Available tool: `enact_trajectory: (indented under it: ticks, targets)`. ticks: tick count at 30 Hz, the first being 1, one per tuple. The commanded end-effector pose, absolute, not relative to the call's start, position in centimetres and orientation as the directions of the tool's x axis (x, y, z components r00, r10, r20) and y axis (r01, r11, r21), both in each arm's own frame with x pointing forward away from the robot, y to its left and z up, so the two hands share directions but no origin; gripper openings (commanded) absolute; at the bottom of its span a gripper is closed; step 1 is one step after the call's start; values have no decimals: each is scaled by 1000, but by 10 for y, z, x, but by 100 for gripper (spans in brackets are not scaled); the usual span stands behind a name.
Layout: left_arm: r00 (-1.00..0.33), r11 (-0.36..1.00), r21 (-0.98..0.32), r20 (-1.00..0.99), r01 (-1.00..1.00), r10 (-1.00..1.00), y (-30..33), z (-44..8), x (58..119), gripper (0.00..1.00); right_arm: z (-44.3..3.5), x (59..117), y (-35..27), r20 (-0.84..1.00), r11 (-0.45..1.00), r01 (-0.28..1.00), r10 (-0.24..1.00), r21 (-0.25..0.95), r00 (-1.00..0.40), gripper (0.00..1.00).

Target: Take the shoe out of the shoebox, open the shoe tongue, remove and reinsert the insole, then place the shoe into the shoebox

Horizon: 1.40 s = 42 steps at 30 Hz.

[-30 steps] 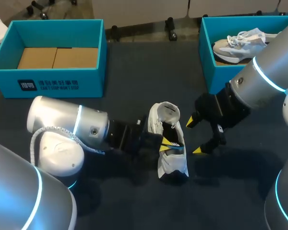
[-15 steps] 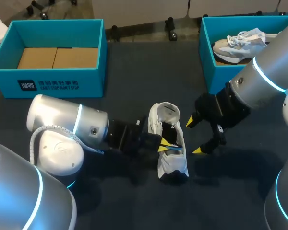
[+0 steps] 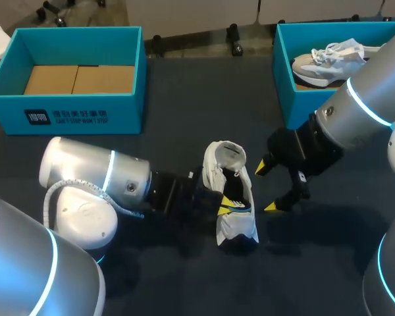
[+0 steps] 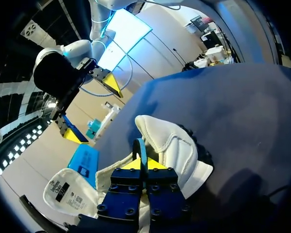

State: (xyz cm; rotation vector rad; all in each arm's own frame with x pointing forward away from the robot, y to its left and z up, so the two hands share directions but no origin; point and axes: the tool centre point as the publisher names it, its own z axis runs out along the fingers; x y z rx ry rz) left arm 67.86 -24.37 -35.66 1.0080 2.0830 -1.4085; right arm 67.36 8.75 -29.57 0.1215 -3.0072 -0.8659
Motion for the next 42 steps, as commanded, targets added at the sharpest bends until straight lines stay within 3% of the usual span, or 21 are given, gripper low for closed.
enact_trajectory:
  ticks: [1,2,17,42]
  targets:
    - [-645,221,-607,-697,763,314,-241,-348,677,94,-296,673,88,-14,845,-72,-76,530,-997,100]
    - [-645,218,-608,-700,763,308,-241,-345,678,100,-296,673,88,-14,845,-72,-76,530,-997,100]
    - [-602,208,-565,-731,798,321,-232,-307,689,100,-296,673,88,-14,845,-72,-76,530,-997,100]
    - [-361,82,-444,-591,892,722,-216,-287,691,100,-293,674,79,-6,843,-55,-61,535,-998,100]
